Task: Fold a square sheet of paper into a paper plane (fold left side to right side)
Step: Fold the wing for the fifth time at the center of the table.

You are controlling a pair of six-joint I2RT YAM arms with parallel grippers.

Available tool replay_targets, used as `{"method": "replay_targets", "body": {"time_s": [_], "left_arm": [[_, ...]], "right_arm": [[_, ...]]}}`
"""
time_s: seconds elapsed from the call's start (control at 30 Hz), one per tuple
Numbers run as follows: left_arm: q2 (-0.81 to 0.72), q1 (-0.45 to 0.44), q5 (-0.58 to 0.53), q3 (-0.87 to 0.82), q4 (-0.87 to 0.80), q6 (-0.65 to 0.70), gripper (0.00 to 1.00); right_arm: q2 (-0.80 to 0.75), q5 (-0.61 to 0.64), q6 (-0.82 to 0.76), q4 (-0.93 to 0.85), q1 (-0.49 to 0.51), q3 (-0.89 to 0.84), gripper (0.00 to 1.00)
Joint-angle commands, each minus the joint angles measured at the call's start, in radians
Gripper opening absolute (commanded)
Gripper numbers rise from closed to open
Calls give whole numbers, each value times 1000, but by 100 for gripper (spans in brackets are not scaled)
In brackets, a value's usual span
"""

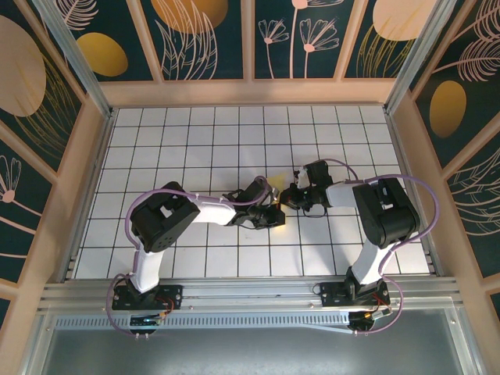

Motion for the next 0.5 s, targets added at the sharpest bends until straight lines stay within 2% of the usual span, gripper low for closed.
{"method": "replay_targets", "body": {"time_s": [0.0, 0.47], "left_arm": [[10, -42, 47, 1, -66, -18, 2], [-7, -67, 44, -11, -54, -34, 2]], "right_arm": [[80, 126, -25, -97, 15, -20, 0], [85, 123, -27, -98, 15, -15, 0]]}}
